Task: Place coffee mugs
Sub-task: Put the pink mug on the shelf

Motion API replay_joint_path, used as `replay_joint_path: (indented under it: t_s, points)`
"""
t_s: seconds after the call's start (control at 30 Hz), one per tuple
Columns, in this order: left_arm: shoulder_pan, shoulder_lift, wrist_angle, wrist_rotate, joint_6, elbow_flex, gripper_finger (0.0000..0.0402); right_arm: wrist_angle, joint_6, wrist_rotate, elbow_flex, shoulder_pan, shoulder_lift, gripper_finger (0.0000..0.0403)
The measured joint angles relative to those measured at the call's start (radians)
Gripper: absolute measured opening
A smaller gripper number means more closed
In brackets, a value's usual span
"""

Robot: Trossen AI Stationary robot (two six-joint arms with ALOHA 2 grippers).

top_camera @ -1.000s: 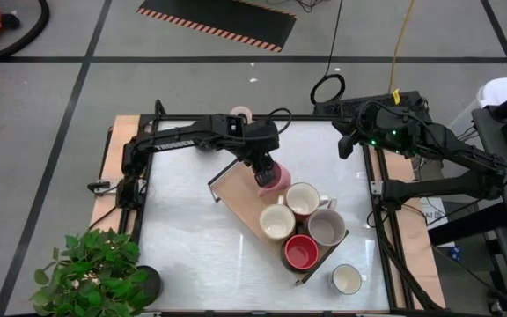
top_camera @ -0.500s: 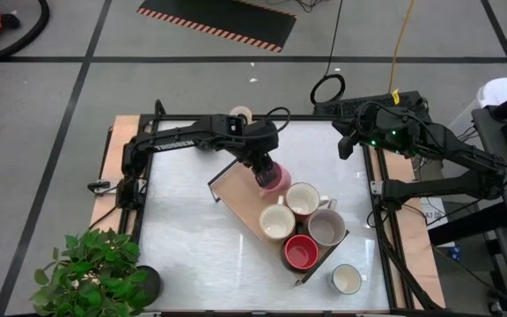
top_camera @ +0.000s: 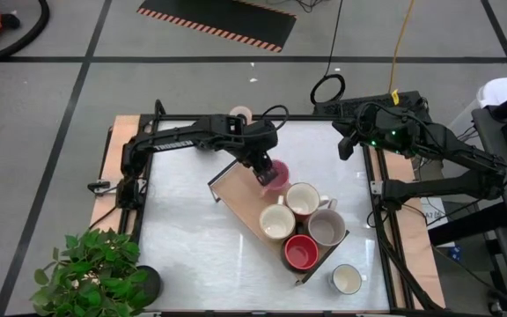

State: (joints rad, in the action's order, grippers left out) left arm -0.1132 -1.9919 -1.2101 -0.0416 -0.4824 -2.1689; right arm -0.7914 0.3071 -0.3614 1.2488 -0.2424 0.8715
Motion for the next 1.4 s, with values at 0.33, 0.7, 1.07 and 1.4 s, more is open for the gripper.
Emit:
replay_joint_path:
  t_s: [0.33, 0.7, 1.07, 1.4]
  points:
    - [0.000, 0.006, -0.004, 0.023, -0.021, 0.000, 0.0207, -0.019, -0.013, 0.000, 0.000, 0.000, 0.000, 0.0000]
    - [-0.083, 0.137, -0.027, 0.051, -0.013, -0.002, 0.0203, -0.045, -0.018, 0.023, 0.000, -0.001, -0.016, 0.0000]
    - [-0.214, 0.059, -0.010, 0.038, 0.176, 0.001, 0.0090, -0.051, -0.081, 0.026, 0.000, -0.001, -0.003, 0.0000]
    - [-0.177, -0.032, -0.019, -0.034, 0.216, 0.002, 0.0063, -0.053, -0.074, 0.026, 0.000, -0.001, -0.004, 0.0000]
